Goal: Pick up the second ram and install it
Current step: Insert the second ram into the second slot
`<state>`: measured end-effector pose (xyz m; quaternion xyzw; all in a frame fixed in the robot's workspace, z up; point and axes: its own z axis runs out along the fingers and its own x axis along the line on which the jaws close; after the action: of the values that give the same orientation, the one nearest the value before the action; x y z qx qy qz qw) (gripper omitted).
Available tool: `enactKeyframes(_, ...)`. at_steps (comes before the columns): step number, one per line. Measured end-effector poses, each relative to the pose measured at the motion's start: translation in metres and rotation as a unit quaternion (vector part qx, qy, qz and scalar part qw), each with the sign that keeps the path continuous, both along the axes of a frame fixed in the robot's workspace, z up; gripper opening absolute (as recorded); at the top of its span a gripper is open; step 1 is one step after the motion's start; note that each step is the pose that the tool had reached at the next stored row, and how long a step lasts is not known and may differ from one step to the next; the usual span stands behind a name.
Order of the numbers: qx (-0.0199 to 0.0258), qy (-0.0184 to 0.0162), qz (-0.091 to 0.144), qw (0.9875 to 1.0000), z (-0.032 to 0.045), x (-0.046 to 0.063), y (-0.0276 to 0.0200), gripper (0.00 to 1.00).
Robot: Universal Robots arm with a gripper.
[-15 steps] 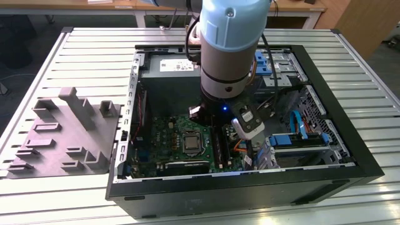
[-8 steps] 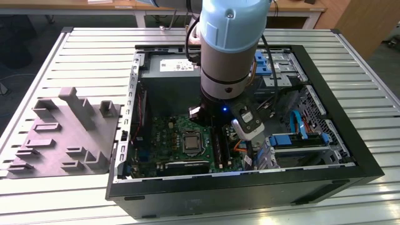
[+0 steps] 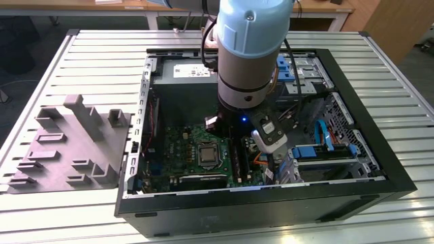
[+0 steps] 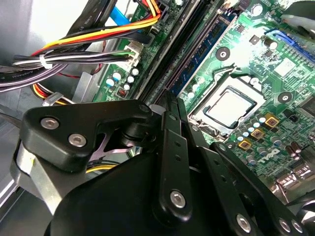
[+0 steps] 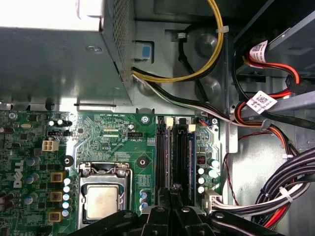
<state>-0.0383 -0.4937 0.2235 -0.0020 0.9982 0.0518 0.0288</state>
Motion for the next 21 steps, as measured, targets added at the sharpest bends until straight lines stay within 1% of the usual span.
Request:
enactKeyframes(14, 0.0, 0.0, 0.0, 1.0, -0.0018, -0.0001, -0.0003, 0.12)
enactKeyframes(21, 0.0001, 0.0, 0.0, 1.0, -0.0008, -0.0001, -0.0003, 0.12)
